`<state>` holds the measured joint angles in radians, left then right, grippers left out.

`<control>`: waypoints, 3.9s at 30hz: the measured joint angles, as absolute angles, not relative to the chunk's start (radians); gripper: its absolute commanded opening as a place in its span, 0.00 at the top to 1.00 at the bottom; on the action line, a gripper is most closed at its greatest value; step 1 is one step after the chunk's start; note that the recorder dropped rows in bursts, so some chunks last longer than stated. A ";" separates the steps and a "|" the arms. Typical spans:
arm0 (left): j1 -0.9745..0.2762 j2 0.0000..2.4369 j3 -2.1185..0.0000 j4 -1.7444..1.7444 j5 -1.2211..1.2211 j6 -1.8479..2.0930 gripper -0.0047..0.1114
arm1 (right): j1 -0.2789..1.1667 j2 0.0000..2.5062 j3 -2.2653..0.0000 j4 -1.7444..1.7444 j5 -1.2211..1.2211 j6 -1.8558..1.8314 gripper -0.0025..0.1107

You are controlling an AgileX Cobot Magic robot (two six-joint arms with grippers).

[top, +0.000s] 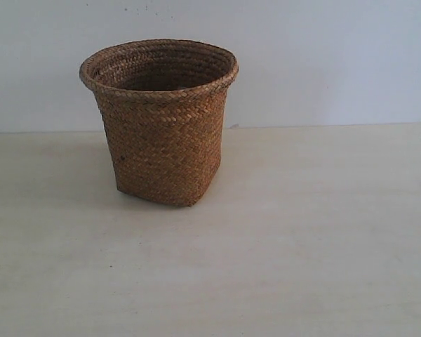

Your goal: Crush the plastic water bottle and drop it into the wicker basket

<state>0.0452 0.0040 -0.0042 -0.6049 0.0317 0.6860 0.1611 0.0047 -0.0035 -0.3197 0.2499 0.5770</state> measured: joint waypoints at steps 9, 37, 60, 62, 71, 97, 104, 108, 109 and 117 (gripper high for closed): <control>0.045 0.003 -0.004 -0.539 0.307 0.616 0.92 | 0.161 0.005 -0.003 -0.320 0.250 0.577 0.98; 0.045 0.003 -0.004 -0.010 0.286 0.057 0.92 | 0.161 0.005 -0.003 -0.320 0.250 0.577 0.98; 0.045 0.003 -0.004 -0.008 0.286 0.055 0.92 | 0.107 0.005 0.001 -0.269 0.056 0.516 0.98; 0.045 0.003 -0.004 0.000 0.284 0.055 0.92 | 0.107 0.005 0.001 -0.250 0.047 0.520 0.98; 0.045 0.003 -0.004 0.000 0.266 0.055 0.92 | 0.107 0.005 0.001 -0.006 0.042 0.238 0.98; 0.045 0.003 -0.004 0.000 0.263 0.055 0.92 | 0.105 0.005 0.001 0.140 0.331 -0.103 0.98; 0.045 0.003 -0.004 0.000 0.263 0.055 0.92 | 0.105 0.005 0.001 0.140 0.331 -0.103 0.98; 0.045 0.003 -0.004 0.000 0.263 0.055 0.92 | 0.105 0.005 0.001 0.140 0.331 -0.103 0.98; 0.045 0.003 -0.004 0.000 0.263 0.055 0.92 | 0.105 0.005 0.001 0.140 0.331 -0.103 0.98; 0.045 0.003 -0.004 0.000 0.263 0.055 0.92 | 0.101 0.005 0.001 0.140 0.331 -0.103 0.98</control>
<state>0.0452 0.0031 -0.0036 0.0000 0.2625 0.0546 0.1014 0.0047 0.0008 0.1397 0.3312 -0.1032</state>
